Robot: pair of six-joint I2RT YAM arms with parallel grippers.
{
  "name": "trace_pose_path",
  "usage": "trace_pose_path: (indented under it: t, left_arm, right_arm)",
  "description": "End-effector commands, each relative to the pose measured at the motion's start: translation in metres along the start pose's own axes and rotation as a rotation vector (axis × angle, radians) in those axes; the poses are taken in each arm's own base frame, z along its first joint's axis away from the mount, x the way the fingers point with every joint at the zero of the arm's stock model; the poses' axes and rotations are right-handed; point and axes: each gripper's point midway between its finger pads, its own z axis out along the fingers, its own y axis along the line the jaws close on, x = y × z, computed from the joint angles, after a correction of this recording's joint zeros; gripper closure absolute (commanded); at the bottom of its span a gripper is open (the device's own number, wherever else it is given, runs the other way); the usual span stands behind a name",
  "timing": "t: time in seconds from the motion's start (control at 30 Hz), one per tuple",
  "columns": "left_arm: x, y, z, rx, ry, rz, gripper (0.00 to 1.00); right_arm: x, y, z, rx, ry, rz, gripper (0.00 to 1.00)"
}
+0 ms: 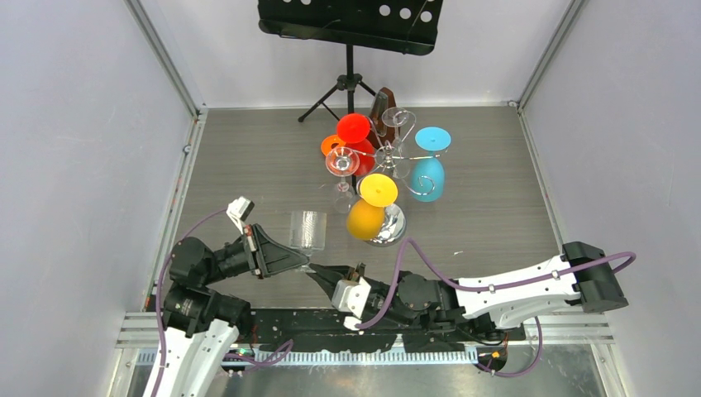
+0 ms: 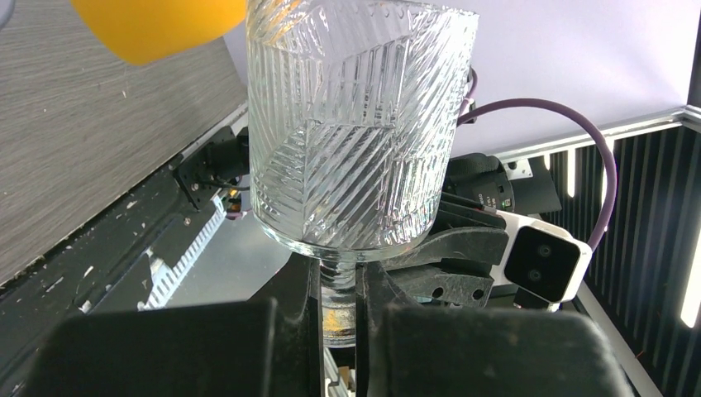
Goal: Take the wine glass off the wine glass rack
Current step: Place the wine glass at the center of the board.
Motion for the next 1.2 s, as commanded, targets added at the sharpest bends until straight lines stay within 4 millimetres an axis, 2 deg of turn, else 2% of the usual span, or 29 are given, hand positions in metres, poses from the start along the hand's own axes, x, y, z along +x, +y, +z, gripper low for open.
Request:
trace_pose_path:
  t: [0.0, 0.23, 0.57, 0.93, 1.07, 1.1, 1.13, 1.17]
  left_arm:
    - [0.006, -0.016, -0.002, 0.077, 0.033, 0.081, 1.0]
    - [0.006, -0.018, -0.002, 0.102, 0.029, 0.109, 1.0]
    - [0.005, -0.014, -0.002, 0.096, 0.019, 0.152, 1.0]
    - [0.01, -0.001, -0.004, 0.035, 0.041, 0.199, 1.0]
    - [0.017, 0.009, -0.006, 0.006, 0.091, 0.225, 1.0]
    - [0.019, 0.011, -0.007, -0.001, 0.105, 0.235, 1.0]
    - [0.022, 0.014, -0.007, -0.006, 0.123, 0.248, 1.0]
    - [0.025, 0.017, -0.009, -0.014, 0.139, 0.257, 1.0]
  right_arm:
    - [-0.052, -0.018, 0.006, 0.06, -0.183, 0.084, 0.94]
    - [-0.05, -0.019, 0.002, 0.062, -0.18, 0.109, 0.94]
    - [-0.052, -0.026, -0.008, 0.055, -0.158, 0.138, 0.68]
    - [-0.054, -0.03, -0.025, -0.002, -0.096, 0.172, 0.55]
    - [-0.058, -0.04, -0.033, -0.007, -0.026, 0.209, 0.51]
    - [-0.067, -0.047, -0.034, -0.001, -0.03, 0.222, 0.51]
    - [-0.059, -0.045, -0.037, -0.012, 0.018, 0.213, 0.5]
    - [-0.064, -0.05, -0.038, -0.009, 0.023, 0.212, 0.49]
